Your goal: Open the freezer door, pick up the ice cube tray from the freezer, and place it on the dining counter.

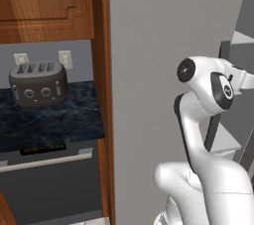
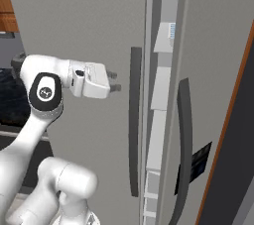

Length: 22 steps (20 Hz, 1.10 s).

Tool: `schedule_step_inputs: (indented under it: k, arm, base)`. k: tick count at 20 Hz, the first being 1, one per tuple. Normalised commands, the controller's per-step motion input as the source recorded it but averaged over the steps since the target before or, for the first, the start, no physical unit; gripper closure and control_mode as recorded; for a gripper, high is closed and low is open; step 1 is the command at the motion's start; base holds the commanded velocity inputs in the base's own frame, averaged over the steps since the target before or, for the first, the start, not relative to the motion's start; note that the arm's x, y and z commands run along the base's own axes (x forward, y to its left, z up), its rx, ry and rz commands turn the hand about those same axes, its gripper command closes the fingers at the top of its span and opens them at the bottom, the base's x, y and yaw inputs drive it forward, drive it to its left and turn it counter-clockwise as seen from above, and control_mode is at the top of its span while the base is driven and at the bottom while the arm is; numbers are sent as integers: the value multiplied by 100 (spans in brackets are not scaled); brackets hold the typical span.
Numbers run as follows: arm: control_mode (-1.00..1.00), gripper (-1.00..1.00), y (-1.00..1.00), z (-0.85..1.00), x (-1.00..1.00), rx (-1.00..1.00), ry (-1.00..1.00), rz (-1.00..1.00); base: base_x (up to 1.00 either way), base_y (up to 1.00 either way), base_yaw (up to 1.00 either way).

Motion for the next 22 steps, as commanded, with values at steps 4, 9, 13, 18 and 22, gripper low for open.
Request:
schedule_step_inputs:
  k: [4, 9, 13, 18, 22]
  arm:
    - [-100, -100, -53, -32, 17, 8, -14, -6]
    - [-100, -100, -47, -16, 0, 0, -15, -4]
    - [-100, -100, -42, -10, 1, 0, -7, -4]
    - [-100, -100, -43, -7, 11, 0, -2, -6]
    - [-100, -100, -43, -4, 21, 0, 0, -6]
  base:
    - [0, 0, 0]
    - [0, 0, 0]
    - [0, 0, 0]
    - [0, 0, 0]
    - [0, 0, 0]
